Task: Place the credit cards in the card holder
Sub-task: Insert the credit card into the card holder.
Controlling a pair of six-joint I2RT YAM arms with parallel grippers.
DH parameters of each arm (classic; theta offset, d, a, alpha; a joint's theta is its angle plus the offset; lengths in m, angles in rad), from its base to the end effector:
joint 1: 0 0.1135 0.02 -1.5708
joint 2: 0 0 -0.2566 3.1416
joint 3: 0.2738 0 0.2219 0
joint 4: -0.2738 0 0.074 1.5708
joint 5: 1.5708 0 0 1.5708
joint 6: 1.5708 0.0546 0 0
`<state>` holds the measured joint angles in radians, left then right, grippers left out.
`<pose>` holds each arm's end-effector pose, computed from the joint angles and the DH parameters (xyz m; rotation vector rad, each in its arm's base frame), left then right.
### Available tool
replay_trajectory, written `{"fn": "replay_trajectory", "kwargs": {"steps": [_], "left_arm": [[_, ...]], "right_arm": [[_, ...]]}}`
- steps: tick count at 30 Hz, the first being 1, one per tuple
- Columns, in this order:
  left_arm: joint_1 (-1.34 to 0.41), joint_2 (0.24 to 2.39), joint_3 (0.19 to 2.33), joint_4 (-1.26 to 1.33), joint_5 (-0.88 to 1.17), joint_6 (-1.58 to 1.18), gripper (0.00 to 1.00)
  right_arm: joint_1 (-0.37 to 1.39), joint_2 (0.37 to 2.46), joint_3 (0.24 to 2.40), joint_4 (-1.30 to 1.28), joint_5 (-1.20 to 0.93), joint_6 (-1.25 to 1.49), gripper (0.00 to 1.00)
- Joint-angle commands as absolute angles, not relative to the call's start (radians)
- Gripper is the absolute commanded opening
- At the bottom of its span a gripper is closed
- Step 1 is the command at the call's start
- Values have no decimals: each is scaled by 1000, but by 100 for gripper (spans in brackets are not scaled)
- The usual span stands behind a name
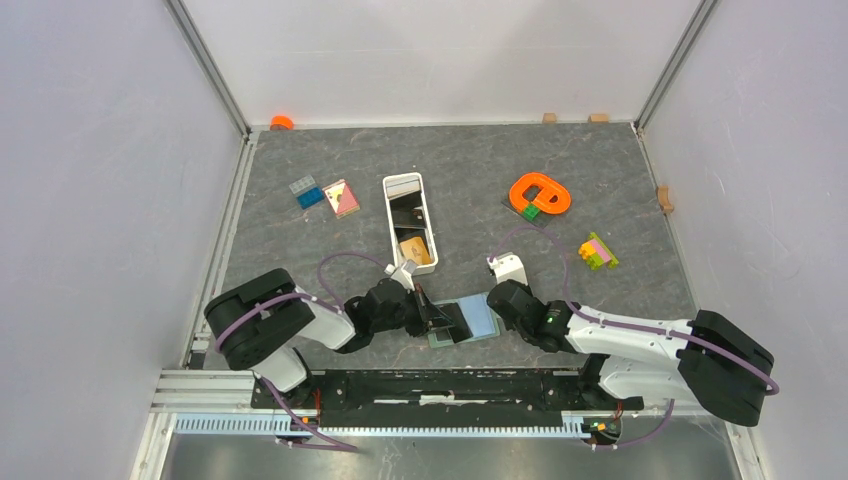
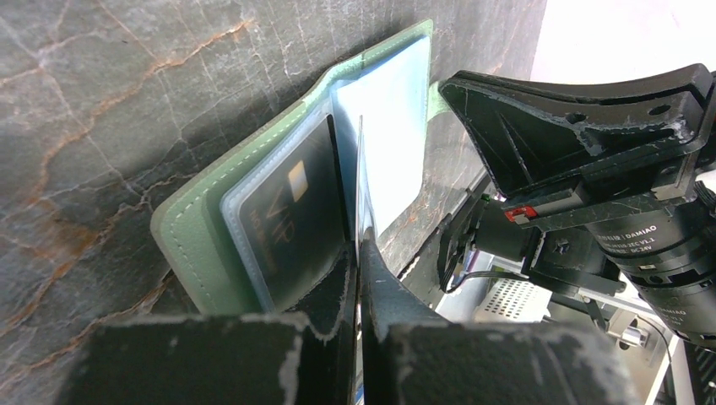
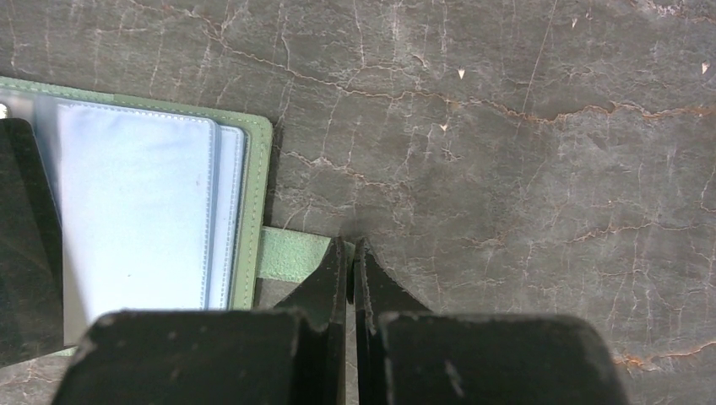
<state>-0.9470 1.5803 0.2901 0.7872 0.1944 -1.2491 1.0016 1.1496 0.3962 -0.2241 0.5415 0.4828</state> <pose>0.1381 -0.2099 0.1199 -0.2293 2.4463 -1.3999 0.1204 0.1360 0.1451 -0.4105 2.3250 0.0048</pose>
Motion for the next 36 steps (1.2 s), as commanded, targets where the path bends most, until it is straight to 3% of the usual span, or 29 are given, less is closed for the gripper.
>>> {"fn": "replay_trajectory", "kwargs": {"steps": [1,26,36], "left_arm": [[-942,1613,300,772,213,-1257,2],[-925,1750,400,729,302,-1172,2],[-924,1652,452,504,248,-1076,28]], "right_arm": [[1006,1153,429,-232,543,499,0],[1007,1155,440,-240,544,500,0],[1006,1143,440,-251,555,499,0]]}}
